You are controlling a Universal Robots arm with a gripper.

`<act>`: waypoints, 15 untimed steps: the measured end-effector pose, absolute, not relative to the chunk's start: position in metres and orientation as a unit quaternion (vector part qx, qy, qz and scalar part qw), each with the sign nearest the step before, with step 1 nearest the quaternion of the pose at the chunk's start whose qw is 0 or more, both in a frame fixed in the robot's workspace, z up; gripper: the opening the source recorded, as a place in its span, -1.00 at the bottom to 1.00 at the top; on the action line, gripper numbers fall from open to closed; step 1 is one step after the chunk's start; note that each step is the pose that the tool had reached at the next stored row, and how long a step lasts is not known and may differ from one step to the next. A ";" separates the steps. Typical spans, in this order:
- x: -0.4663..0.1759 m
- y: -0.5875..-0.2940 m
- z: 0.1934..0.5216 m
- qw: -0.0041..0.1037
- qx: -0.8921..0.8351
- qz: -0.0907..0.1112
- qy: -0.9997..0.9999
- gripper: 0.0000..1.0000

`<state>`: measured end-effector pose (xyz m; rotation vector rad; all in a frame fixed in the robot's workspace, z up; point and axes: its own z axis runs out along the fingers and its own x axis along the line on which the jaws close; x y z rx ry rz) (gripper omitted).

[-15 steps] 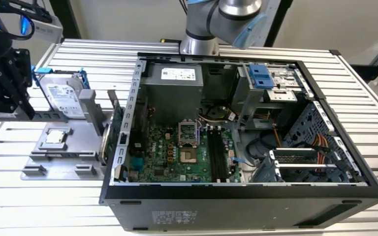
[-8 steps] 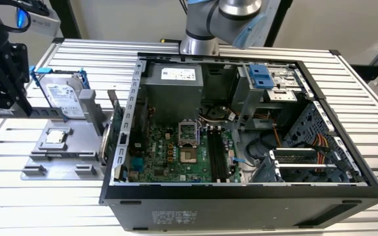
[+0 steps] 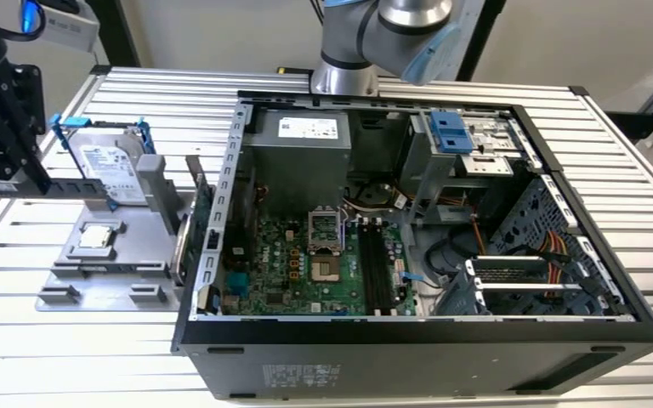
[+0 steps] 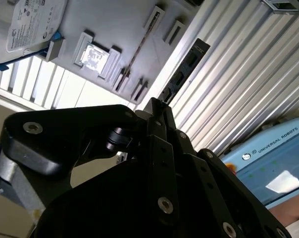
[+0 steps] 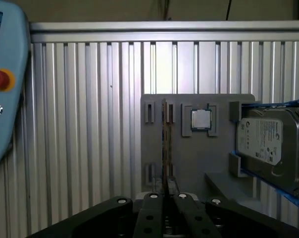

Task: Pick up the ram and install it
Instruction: 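Pick up the ram and move it above insertion slot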

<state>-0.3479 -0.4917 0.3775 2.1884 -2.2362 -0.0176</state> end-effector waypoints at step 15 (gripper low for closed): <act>-0.347 -0.492 0.383 0.007 0.699 -0.006 -0.715 -1.00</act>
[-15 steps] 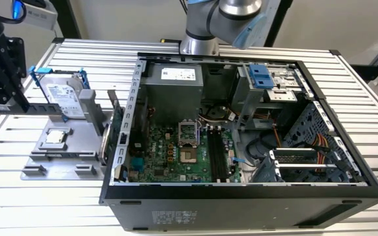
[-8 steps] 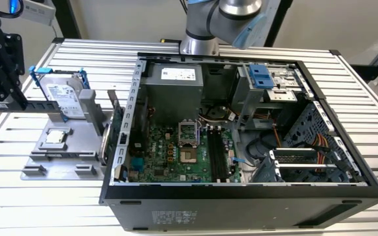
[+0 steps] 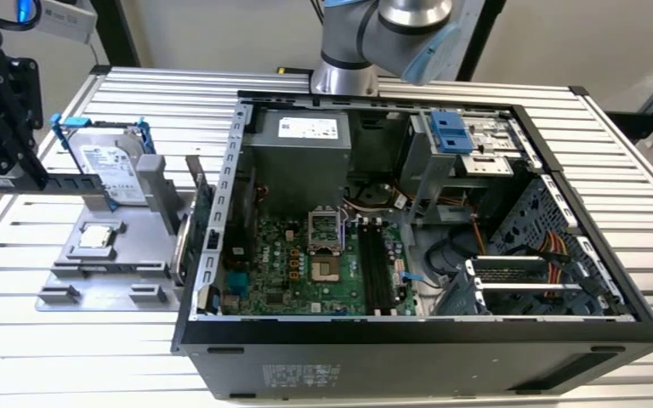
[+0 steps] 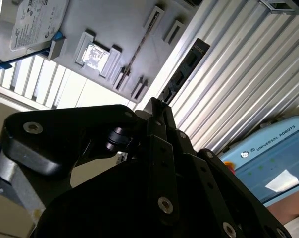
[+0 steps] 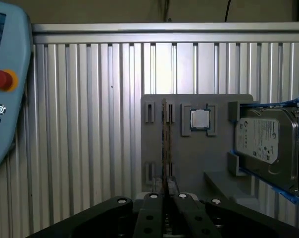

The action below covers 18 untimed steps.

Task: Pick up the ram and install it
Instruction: 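Pick up the ram and move it above insertion slot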

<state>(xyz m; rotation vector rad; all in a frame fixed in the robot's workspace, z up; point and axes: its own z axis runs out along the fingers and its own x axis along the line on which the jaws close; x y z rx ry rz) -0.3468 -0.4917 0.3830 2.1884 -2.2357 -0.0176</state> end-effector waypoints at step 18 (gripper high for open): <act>-0.323 -0.492 0.383 0.006 0.699 -0.006 -0.715 -1.00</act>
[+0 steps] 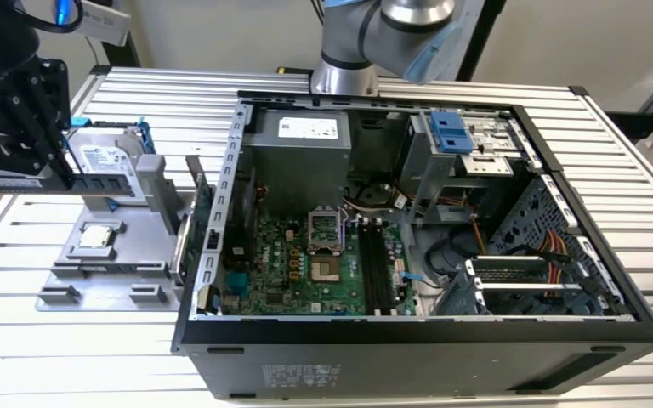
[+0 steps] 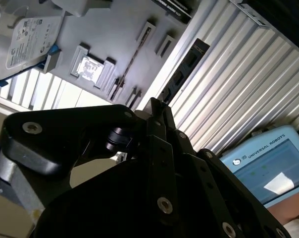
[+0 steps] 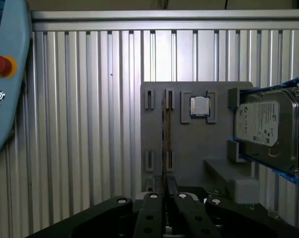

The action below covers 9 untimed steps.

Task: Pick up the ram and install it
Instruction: 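Pick up the ram and move it above insertion slot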

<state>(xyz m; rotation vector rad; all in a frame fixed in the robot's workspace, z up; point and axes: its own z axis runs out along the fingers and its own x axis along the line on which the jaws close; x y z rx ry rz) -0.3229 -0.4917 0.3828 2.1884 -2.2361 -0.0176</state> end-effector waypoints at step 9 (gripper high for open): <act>-0.308 -0.492 0.383 0.006 0.699 -0.006 -0.715 -1.00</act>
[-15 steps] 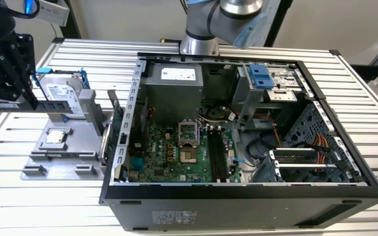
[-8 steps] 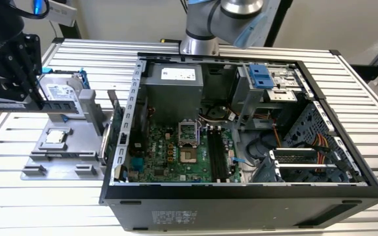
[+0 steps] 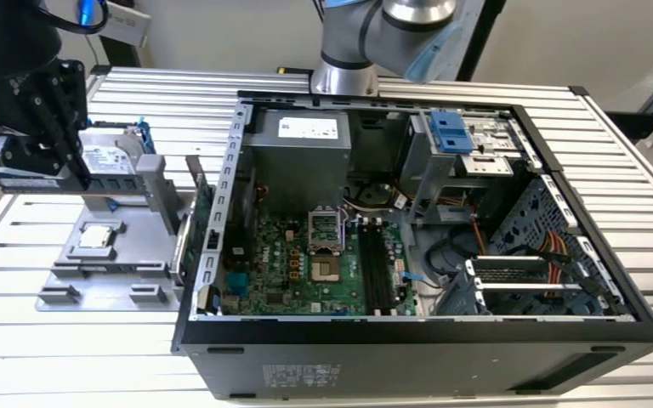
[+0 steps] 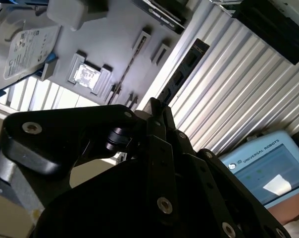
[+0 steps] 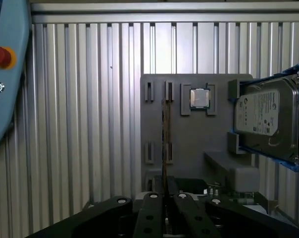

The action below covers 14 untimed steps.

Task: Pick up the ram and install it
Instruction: 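Pick up the ram and move it above insertion slot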

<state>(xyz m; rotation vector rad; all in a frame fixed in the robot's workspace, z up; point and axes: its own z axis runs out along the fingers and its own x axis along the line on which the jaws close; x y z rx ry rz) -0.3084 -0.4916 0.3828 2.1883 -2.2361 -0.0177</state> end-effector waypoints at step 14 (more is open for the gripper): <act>-0.286 -0.492 0.383 0.007 0.699 -0.006 -0.715 -1.00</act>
